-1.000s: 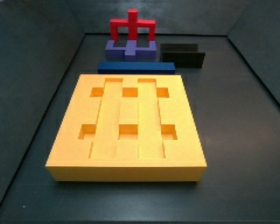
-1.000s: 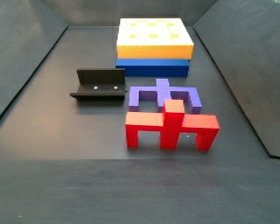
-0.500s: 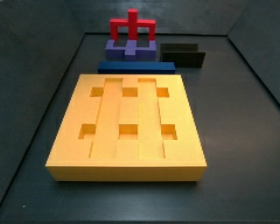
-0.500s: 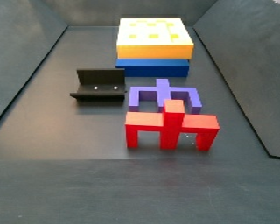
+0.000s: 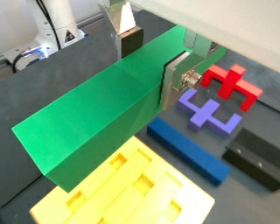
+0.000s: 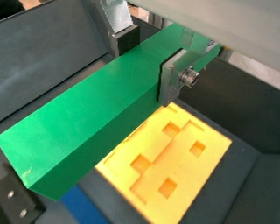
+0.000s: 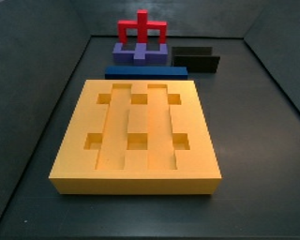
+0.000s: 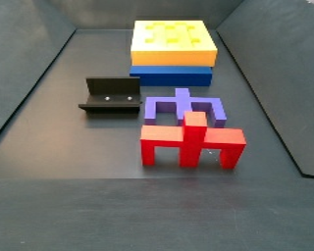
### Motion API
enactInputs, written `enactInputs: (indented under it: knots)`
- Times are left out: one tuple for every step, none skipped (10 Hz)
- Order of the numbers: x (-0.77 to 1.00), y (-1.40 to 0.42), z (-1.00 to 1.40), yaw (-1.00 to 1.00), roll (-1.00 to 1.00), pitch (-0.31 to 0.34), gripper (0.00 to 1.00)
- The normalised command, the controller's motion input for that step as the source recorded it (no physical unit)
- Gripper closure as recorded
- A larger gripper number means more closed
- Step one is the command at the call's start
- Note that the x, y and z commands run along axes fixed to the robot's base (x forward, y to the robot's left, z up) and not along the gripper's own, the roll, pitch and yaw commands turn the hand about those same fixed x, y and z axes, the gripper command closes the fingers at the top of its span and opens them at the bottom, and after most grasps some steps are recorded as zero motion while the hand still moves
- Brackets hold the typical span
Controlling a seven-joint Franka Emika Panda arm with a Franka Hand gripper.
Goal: Pick up the green object. Move up. Move to above the board. Insert the green object.
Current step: Move to above the board, then insert the green object.
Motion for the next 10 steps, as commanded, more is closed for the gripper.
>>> enactInputs:
  knots:
    - [0.3,-0.37,0.08,0.01,0.07,0.121,1.0]
    - [0.16,-0.2,0.05,0.01,0.06,0.075,1.0]
    - [-0.11,0.0,-0.72,0.0,-0.14,-0.144,1.0]
    - [-0.24,0.0,-0.95,0.0,-0.1,-0.051,1.0]
    - [-0.3,0.12,-1.0,0.04,-0.02,-0.024,1.0]
    - [-0.43,0.1,-1.0,0.0,-0.06,-0.02,1.0]
    - [-0.56,0.05,-0.92,0.0,-0.12,-0.026,1.0]
    - [-0.57,0.0,-0.73,0.03,-0.2,-0.034,1.0]
    - [-0.51,-0.04,-0.64,0.15,-0.23,-0.051,1.0]
    - [-0.43,-0.08,-0.59,0.2,-0.23,-0.083,1.0]
